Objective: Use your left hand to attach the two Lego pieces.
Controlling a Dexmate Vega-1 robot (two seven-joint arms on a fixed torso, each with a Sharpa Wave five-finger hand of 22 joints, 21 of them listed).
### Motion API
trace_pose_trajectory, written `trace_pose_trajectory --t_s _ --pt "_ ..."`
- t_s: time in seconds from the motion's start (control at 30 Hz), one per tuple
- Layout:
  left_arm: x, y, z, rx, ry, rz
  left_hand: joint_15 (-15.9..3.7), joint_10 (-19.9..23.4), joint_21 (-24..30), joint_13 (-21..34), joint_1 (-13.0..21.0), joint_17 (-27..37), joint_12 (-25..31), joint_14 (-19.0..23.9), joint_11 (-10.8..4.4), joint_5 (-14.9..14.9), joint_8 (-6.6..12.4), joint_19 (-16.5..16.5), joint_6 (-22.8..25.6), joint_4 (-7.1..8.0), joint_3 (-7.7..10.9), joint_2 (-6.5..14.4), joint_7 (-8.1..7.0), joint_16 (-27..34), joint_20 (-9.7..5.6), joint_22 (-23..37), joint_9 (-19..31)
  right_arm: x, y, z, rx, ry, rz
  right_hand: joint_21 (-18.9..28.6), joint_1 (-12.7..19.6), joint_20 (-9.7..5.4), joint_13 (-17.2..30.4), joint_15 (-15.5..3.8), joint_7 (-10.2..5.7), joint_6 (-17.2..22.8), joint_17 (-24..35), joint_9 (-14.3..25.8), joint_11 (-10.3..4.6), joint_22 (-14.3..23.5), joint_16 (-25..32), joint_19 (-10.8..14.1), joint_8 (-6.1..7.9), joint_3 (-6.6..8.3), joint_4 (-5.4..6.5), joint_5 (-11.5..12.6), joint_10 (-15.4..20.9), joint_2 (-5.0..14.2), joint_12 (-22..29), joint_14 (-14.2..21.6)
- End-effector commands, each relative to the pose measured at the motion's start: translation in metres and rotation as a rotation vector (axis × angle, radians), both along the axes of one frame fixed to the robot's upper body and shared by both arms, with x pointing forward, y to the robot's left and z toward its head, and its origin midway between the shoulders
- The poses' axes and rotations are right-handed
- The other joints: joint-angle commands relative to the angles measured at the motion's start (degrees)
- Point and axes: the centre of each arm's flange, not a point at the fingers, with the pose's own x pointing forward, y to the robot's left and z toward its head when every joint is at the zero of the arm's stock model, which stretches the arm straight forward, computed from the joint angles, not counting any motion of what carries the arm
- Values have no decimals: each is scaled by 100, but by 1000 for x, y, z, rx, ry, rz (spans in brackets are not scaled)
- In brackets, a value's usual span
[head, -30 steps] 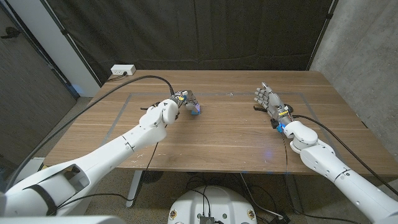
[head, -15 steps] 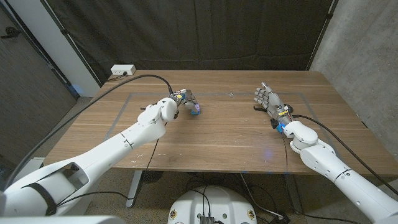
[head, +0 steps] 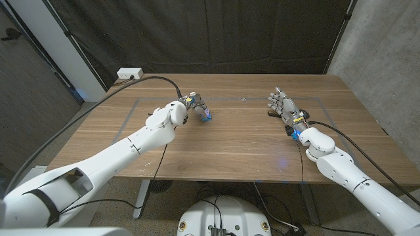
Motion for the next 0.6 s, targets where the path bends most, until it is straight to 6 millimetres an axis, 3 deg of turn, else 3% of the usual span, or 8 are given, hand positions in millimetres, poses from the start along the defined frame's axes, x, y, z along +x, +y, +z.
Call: trace_pose_trajectory --t_s 0.03,0.1,0.6 --pt "-3 -3 3 -13 -27 -28 -286 375 22 30 66 -3 23 23 146 41 -28 37 659 512 565 126 676 -8 -3 11 33 -1 -1 -1 -1 2 -1 33 4 0 9 12 3 72 18 21 -1 16 0 42 8 -23 -12 -10 72 51 20 35" --pt "-4 -4 3 -16 -32 -35 -293 372 20 31 64 -2 22 27 136 41 -33 39 656 515 571 123 618 -8 -7 11 34 -1 -1 -1 2 3 -1 33 4 0 9 11 0 71 18 20 -3 16 1 41 7 -24 -12 -10 70 52 19 38" --pt "-3 -5 3 -14 -29 -35 -280 366 11 33 48 -1 20 25 127 38 -51 35 654 529 596 107 636 -15 8 11 38 -1 -1 -1 -1 1 -1 31 7 2 9 11 3 73 17 20 -3 16 0 39 7 -26 -12 -10 75 59 20 38"
